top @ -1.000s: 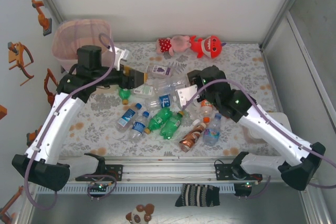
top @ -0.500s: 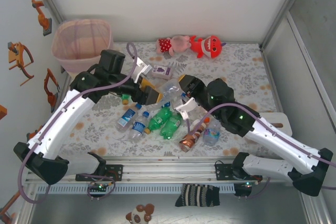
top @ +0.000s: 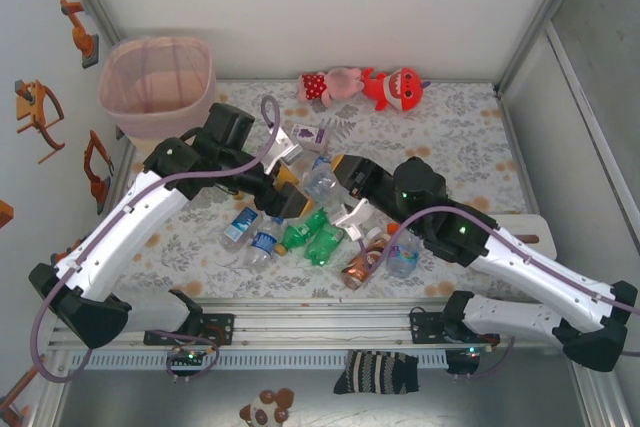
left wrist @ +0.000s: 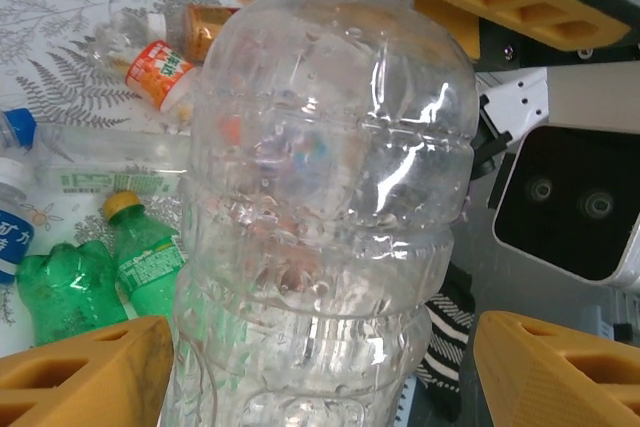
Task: Put the plastic bottles in the bin
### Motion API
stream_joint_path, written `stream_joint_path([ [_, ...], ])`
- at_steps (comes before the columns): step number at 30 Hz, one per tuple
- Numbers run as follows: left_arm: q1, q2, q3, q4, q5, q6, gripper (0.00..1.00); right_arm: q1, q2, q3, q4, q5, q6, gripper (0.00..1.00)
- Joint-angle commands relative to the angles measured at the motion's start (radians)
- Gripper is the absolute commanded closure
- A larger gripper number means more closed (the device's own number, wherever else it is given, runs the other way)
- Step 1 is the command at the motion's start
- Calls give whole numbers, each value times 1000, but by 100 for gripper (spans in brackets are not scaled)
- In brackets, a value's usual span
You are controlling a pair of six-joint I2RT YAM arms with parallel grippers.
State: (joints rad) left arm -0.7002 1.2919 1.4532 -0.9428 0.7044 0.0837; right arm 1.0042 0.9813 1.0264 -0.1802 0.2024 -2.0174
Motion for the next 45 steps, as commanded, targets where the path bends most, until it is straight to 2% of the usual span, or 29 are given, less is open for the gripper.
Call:
stream_joint_path([
  [1, -13, 4, 14, -47, 69, 61, 22, 17, -31, 40, 11, -34, 0, 100],
  [11, -15, 9, 12, -81, 75, 98, 15, 63, -74, 66, -20, -103, 83, 100],
  [18, -16, 3, 6, -87, 194, 120, 17, 67, -90, 69, -27, -84, 87, 100],
  [24, -29, -2, 0, -97, 234, 137, 23, 67, -92, 67, -35, -55, 95, 100],
  [35, -32, 35, 30, -149, 220, 175, 39, 67, -104, 54, -41, -42, 134, 99],
  [38, -32, 37, 35, -152, 218, 177, 41, 67, -109, 56, -78, -29, 164, 83],
  [42, -32, 41, 36, -152, 206, 177, 43, 67, -136, 32, -94, -4, 203, 69],
  [45, -31, 44, 39, -152, 193, 180, 44, 67, -161, 13, -109, 15, 275, 53],
])
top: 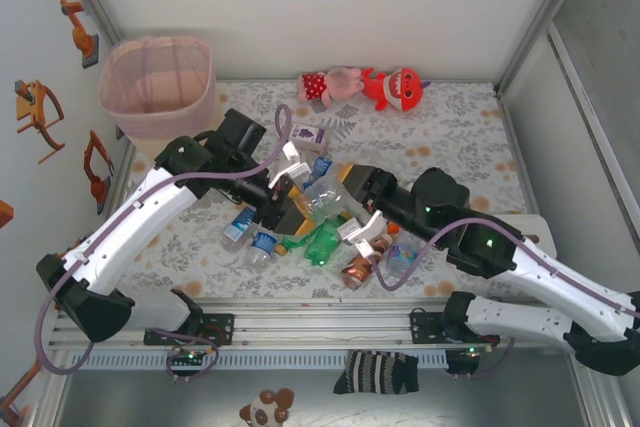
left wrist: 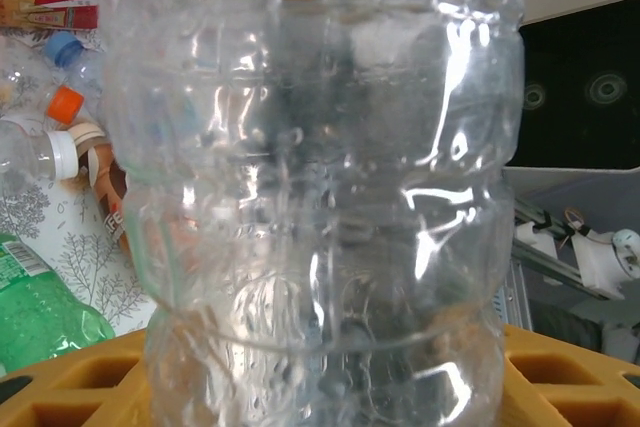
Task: Put the plastic bottles in the bin
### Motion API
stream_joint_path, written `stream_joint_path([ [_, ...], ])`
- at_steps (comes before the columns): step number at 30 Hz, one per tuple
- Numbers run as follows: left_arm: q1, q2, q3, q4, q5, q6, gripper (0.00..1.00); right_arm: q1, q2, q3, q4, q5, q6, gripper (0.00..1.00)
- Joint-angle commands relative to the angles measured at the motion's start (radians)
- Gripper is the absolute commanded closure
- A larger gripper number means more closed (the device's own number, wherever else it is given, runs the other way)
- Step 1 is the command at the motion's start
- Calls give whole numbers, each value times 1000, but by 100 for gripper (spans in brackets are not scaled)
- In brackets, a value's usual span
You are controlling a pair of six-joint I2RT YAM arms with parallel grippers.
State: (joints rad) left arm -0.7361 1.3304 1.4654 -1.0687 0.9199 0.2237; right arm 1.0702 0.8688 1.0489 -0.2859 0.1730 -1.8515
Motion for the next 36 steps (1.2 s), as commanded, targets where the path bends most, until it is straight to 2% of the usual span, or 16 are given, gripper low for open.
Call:
stream_joint_path([
  [1, 6, 10, 28, -26, -25, 40, 44, 2, -56, -13, -13, 52, 141, 47],
  [2, 5, 12, 30, -26, -27, 43, 44, 4, -65, -18, -30, 59, 177, 35],
  [4, 6, 20, 35, -25, -32, 46, 45, 7, -76, -10, -74, 72, 279, 3],
  [5, 7, 25, 38, -26, -36, 47, 45, 8, -81, -7, -91, 82, 341, 1],
  [14, 17, 57, 46, 18, -146, 27, 46, 11, -75, 10, -225, 138, 1196, 1],
  [18, 36, 62, 49, 77, -189, 4, 46, 10, -60, -32, -123, 319, 1687, 1],
  [21, 51, 62, 51, 123, -255, -27, 47, 11, -36, -27, -173, 448, 2036, 1],
  [25, 109, 71, 77, 164, -330, -93, 48, 10, -4, 7, -277, 478, 2368, 1],
  [27, 147, 86, 107, 167, -368, -131, 49, 10, 17, 37, -336, 473, 2509, 2],
  [29, 179, 95, 131, 172, -418, -151, 49, 8, 39, 60, -368, 440, 2583, 4],
  [32, 221, 95, 162, 198, -479, -174, 49, 9, 75, 78, -380, 399, 2599, 6],
  [36, 334, 96, 200, 251, -527, -237, 49, 9, 96, 90, -404, 426, 2599, 7],
])
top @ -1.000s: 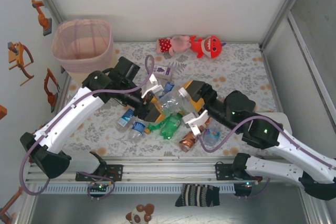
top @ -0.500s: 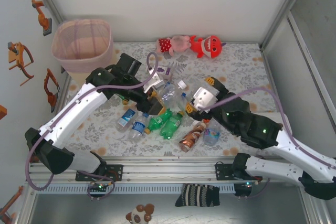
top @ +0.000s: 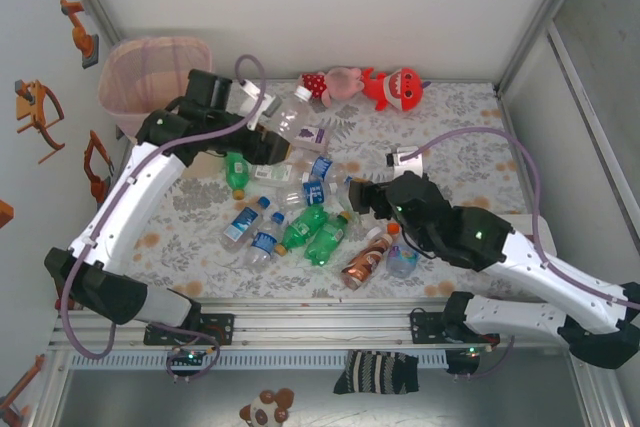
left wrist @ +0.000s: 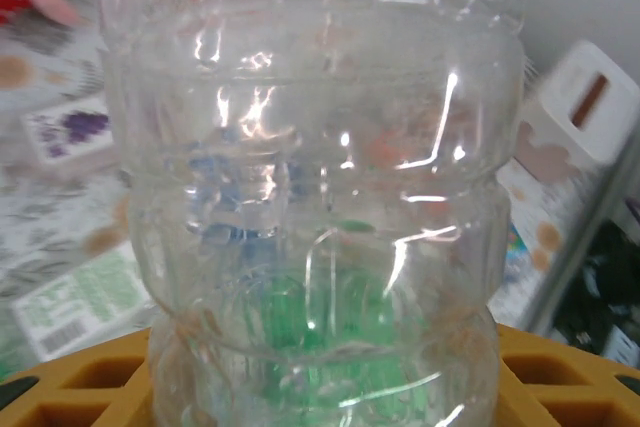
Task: Put the plastic bottles in the bin
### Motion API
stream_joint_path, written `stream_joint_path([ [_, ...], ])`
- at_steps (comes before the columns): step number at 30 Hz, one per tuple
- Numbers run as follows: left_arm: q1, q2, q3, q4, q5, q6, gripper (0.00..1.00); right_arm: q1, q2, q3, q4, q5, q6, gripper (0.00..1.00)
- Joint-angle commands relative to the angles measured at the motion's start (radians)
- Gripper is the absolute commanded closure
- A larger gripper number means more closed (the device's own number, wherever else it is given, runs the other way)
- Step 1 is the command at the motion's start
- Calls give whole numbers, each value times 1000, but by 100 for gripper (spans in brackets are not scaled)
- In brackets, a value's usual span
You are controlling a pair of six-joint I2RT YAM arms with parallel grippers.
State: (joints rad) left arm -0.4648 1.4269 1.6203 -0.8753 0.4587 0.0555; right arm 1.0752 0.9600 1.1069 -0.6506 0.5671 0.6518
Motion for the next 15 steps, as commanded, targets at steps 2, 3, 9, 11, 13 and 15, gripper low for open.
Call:
stream_joint_path([
  [2, 125, 2, 70, 68, -81, -89, 50, 4, -2, 31, -41, 49, 89, 7],
  [3, 157, 3, 87, 74, -85, -96, 50, 4, -7, 30, -41, 56, 85, 7],
  [9, 312, 35, 195, 88, -158, -74, 50, 4, -20, 43, -49, 75, 43, 7],
  [11, 351, 66, 246, 64, -196, -57, 50, 4, -13, 53, -57, 71, 35, 7],
  [13, 390, 112, 311, 20, -235, -35, 50, 4, -3, 63, -68, 71, 29, 7],
  [15, 420, 165, 383, -26, -298, -7, 50, 3, 5, 70, -78, 71, 26, 7],
])
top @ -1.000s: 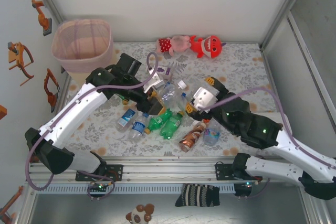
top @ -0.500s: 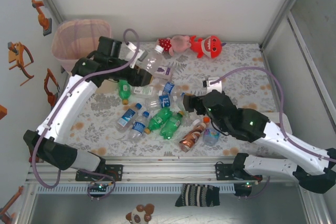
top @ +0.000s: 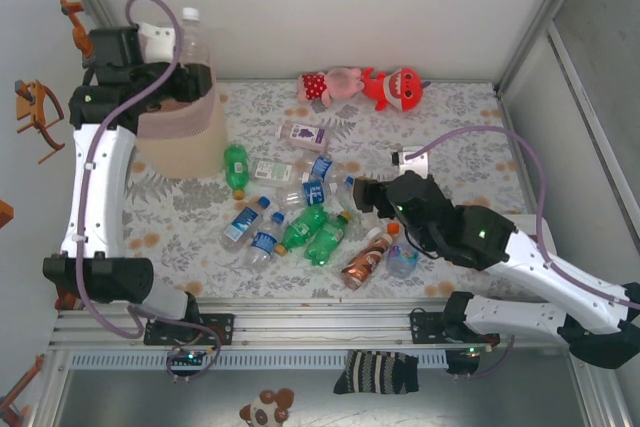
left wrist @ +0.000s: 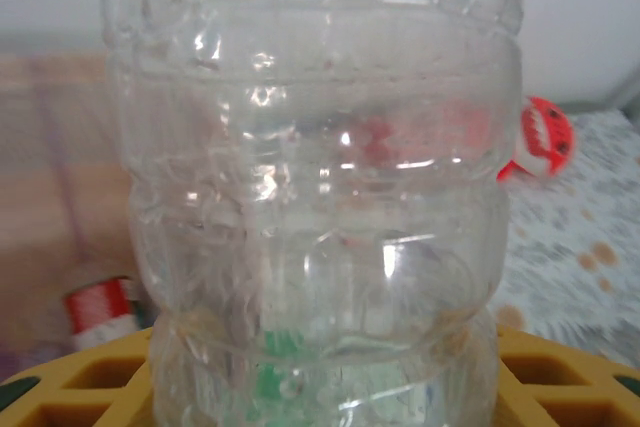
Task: Put the plastic bottles in the bin
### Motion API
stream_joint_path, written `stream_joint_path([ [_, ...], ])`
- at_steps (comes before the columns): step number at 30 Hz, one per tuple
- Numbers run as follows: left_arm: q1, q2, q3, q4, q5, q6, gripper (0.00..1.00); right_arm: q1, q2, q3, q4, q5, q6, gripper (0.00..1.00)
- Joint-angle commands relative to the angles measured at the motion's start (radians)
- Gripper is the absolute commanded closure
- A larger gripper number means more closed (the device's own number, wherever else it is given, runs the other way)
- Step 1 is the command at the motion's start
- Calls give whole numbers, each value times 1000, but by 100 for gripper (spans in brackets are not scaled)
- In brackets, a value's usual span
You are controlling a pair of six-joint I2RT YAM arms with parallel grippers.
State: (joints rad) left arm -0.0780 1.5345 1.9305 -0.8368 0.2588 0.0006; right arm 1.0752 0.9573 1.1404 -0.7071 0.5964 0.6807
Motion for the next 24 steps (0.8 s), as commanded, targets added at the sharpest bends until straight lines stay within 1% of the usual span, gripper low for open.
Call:
stream_joint_path([
  [1, 43, 76, 95, -78, -127, 60, 50, 4, 12, 39, -22, 38, -5, 7],
  [6, 90, 184, 185, -124, -289, 97, 50, 5, 37, 55, -28, 23, -19, 7],
  [9, 118, 237, 219, -143, -369, 119, 50, 3, 49, 59, -29, 21, -22, 7],
  [11, 135, 269, 236, -154, -400, 131, 50, 3, 53, 60, -29, 21, -22, 7],
  [17, 203, 357, 243, -153, -408, 122, 50, 4, 72, 73, -28, 16, -44, 7],
  [24, 242, 459, 232, -189, -404, 142, 50, 3, 92, 76, -28, 15, -58, 7],
])
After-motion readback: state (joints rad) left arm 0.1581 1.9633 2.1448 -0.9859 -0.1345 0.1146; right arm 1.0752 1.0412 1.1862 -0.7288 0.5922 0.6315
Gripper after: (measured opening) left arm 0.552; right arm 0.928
